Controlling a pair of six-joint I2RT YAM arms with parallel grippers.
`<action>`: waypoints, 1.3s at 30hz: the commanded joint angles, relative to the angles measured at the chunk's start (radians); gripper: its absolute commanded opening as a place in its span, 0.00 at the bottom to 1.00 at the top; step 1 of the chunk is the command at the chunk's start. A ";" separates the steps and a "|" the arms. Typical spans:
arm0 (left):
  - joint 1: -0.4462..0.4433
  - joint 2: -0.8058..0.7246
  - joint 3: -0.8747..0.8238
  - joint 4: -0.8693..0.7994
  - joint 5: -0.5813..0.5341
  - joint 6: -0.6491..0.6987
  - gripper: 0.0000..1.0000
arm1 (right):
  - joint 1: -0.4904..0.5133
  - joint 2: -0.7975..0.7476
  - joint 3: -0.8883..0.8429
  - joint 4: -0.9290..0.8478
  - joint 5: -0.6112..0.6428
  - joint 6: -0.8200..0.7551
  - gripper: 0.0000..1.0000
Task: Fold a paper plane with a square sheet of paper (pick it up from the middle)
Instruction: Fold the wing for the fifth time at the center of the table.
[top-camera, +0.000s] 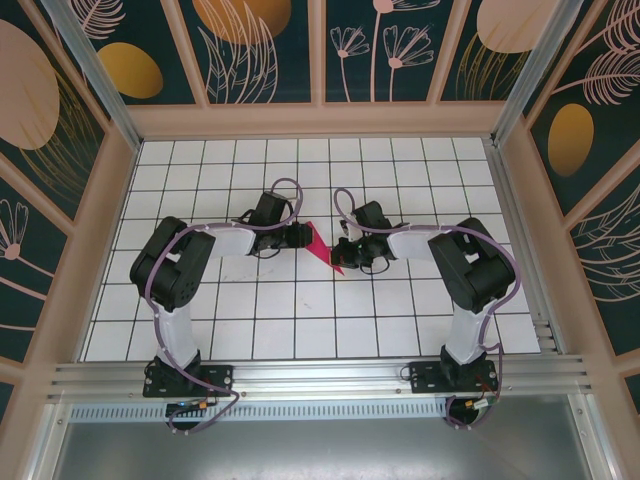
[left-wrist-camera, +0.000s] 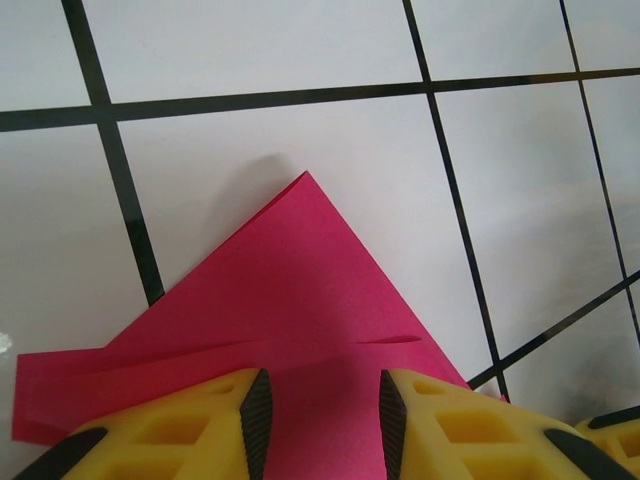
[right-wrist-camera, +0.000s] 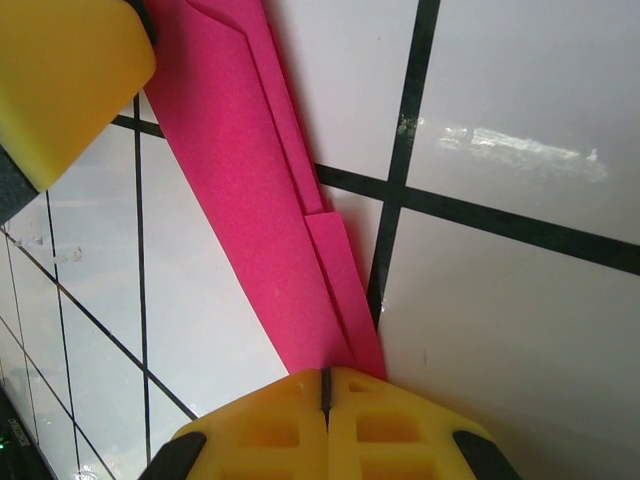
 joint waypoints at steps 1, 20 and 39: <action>0.022 0.033 0.015 -0.069 -0.110 0.032 0.38 | 0.007 0.101 -0.049 -0.134 0.141 -0.023 0.04; 0.111 0.009 0.043 -0.055 -0.152 -0.078 0.39 | 0.007 0.102 -0.068 -0.125 0.145 -0.019 0.04; 0.039 -0.288 -0.198 0.258 0.070 -0.327 0.30 | 0.007 0.099 -0.069 -0.116 0.131 -0.015 0.01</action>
